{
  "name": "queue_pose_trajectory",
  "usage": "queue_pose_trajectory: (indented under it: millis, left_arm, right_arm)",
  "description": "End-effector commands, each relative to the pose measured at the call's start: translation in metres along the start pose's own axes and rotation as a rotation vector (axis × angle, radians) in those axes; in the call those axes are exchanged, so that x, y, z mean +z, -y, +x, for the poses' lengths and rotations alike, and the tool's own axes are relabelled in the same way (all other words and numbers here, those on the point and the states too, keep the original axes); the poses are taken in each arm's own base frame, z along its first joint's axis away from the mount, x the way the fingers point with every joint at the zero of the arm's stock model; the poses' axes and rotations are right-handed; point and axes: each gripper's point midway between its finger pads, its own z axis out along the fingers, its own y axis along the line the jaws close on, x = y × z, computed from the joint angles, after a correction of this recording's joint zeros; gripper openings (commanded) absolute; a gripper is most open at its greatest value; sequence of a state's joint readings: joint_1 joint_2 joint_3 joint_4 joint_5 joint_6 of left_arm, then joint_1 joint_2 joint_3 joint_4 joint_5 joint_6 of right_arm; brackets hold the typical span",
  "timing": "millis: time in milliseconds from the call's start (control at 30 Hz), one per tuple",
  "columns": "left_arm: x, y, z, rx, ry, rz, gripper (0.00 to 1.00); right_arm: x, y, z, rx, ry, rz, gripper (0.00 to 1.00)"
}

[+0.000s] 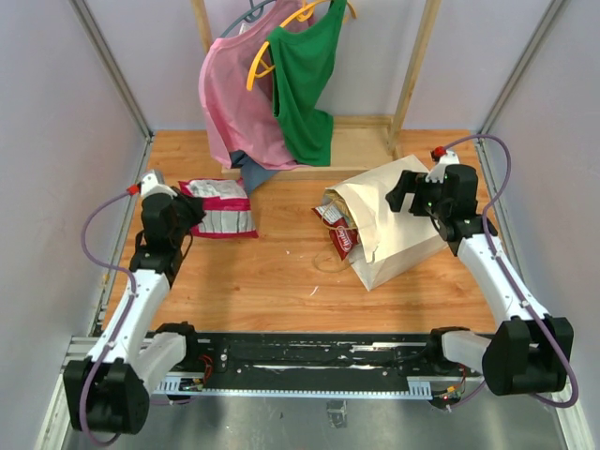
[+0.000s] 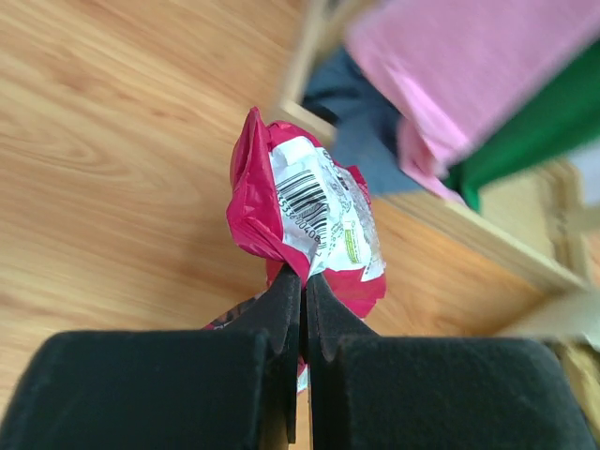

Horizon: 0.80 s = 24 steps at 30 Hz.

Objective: Take the snacks out of the paper bag

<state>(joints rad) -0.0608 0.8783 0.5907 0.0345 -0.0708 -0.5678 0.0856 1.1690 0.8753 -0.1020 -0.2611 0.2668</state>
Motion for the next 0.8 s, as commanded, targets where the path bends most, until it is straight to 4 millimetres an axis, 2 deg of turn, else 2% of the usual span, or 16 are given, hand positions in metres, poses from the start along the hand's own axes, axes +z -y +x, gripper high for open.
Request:
queue_pose_trajectory:
  millis: [0,67,133,233,333,400,500,633,767]
  left_arm:
    - [0.013,-0.03,-0.078,-0.024,0.217,-0.206,0.01]
    - [0.017,-0.034,-0.111,-0.019,0.279,-0.255,0.01]
    - [0.026,-0.041,-0.135,-0.035,0.292,-0.278,0.02]
    - [0.05,-0.065,-0.147,-0.168,0.206,-0.349,0.01]
    - [0.064,-0.102,-0.147,-0.3,0.137,-0.555,0.01]
    - [0.074,-0.111,-0.15,-0.321,0.137,-0.61,0.01]
    - [0.088,-0.112,-0.156,-0.337,0.163,-0.598,0.0]
    - [0.084,-0.125,-0.166,-0.414,0.163,-0.767,0.01]
    - [0.055,-0.135,-0.172,-0.492,0.201,-0.94,0.01]
  right_arm:
    - [-0.005,-0.01,-0.011,-0.004,0.048,-0.023,0.99]
    - [-0.005,-0.01,-0.01,-0.004,0.045,-0.028,0.99]
    - [-0.006,-0.011,-0.011,-0.006,0.048,-0.031,0.99]
    - [-0.008,-0.011,-0.011,-0.008,0.053,-0.029,0.99]
    - [-0.008,-0.011,-0.011,-0.007,0.058,-0.031,0.98]
    - [-0.008,-0.012,-0.011,-0.003,0.059,-0.041,0.98]
    - [-0.006,-0.014,-0.01,0.004,0.057,-0.058,0.98]
    - [-0.005,-0.013,-0.01,0.0,0.055,-0.052,0.99]
    - [-0.003,-0.013,-0.009,0.002,0.054,-0.052,0.98]
